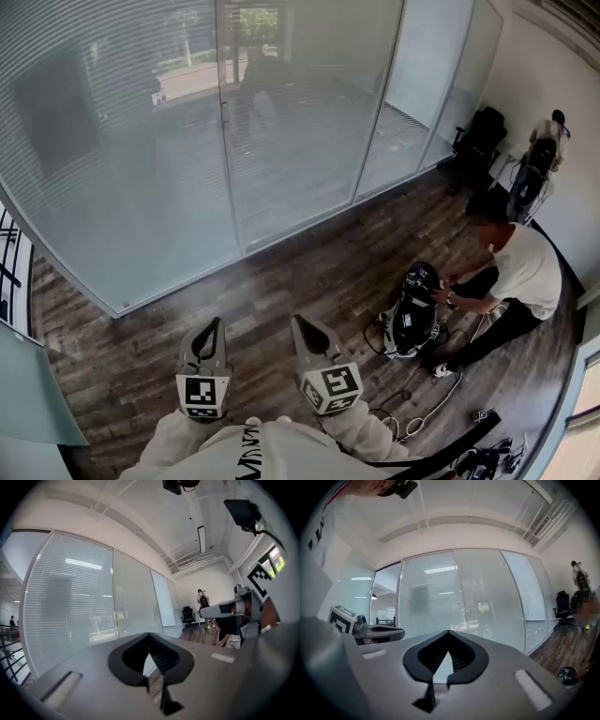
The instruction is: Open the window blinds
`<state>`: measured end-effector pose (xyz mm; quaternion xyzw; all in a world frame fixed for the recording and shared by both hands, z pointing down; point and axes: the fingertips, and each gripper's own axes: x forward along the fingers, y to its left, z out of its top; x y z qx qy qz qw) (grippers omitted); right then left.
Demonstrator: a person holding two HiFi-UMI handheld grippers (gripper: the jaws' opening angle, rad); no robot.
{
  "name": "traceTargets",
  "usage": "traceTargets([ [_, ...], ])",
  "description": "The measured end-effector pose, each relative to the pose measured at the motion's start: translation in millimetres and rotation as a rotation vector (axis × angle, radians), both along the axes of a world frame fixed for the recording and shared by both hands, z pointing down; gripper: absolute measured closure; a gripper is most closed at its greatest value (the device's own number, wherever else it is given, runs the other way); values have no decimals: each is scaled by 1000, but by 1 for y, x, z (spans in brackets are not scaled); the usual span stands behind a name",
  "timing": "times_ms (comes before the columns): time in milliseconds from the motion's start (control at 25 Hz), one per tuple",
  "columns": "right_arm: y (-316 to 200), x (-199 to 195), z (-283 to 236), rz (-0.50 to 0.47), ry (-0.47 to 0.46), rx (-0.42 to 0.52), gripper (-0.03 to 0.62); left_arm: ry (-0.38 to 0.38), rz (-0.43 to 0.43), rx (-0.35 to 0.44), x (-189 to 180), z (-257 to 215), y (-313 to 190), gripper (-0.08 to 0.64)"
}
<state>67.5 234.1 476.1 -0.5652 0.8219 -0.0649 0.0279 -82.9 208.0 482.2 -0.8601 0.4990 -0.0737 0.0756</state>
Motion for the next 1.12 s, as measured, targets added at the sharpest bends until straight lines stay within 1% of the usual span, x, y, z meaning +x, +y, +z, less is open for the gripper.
traceTargets([
  [120,5,-5,0,0,-2,1,594,13,-6,-6,-6,2,4,560],
  [280,11,-9,2,-12,-3,0,594,16,-37,-5,-16,5,9,560],
  [360,13,-3,4,-2,-8,-9,593,12,-36,-9,-13,8,10,560],
  [480,15,6,6,17,-12,-13,593,14,-11,-8,-1,7,9,560],
  [760,26,17,5,15,-53,13,591,6,14,1,15,6,14,560],
  [920,27,21,6,28,-68,7,591,1,24,9,18,0,20,560],
  [1120,25,24,8,26,-85,2,591,-5,11,6,17,2,19,560],
])
